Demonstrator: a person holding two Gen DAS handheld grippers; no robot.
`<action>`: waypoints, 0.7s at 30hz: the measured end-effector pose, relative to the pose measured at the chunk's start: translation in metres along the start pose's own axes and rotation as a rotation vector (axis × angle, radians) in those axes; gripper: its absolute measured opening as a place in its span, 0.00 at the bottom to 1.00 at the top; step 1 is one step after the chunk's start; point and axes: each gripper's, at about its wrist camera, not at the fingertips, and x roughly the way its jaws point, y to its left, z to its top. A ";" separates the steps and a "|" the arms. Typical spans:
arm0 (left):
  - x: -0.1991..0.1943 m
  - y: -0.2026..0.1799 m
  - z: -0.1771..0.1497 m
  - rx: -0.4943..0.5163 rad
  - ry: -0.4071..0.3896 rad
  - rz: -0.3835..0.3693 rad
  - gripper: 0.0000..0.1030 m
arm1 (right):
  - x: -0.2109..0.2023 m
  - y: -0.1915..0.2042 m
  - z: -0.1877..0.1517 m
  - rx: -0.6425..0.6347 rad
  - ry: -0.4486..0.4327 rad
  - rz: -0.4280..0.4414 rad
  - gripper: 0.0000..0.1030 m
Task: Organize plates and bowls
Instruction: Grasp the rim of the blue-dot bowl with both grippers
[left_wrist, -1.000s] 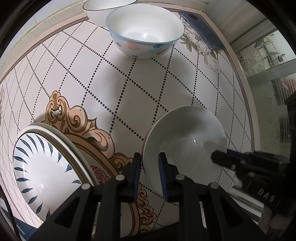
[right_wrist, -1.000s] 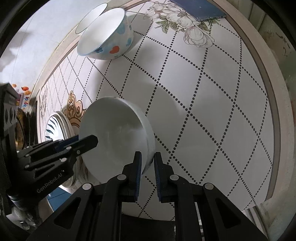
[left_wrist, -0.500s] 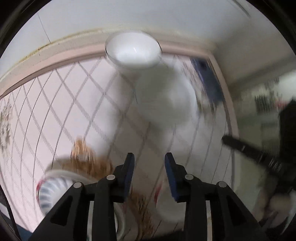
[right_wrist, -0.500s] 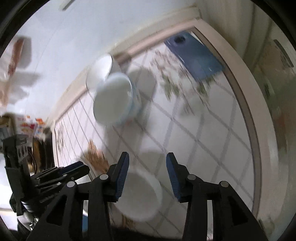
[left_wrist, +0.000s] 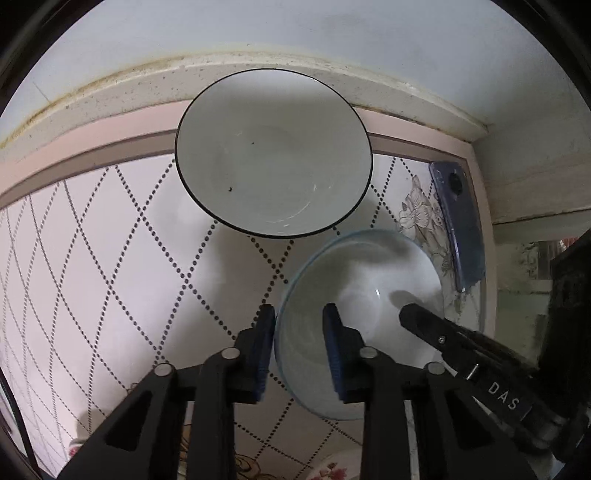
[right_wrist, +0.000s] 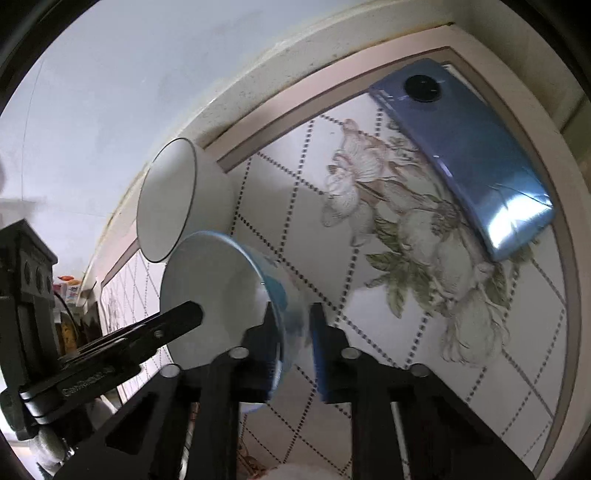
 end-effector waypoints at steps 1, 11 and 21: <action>0.000 -0.001 0.000 0.008 -0.005 0.007 0.21 | 0.001 0.004 0.000 -0.014 -0.005 -0.017 0.13; -0.032 -0.009 -0.021 0.063 -0.029 0.024 0.19 | -0.018 0.021 -0.012 -0.080 -0.031 -0.060 0.12; -0.086 -0.025 -0.083 0.123 -0.039 -0.044 0.19 | -0.092 0.033 -0.077 -0.133 -0.045 -0.043 0.12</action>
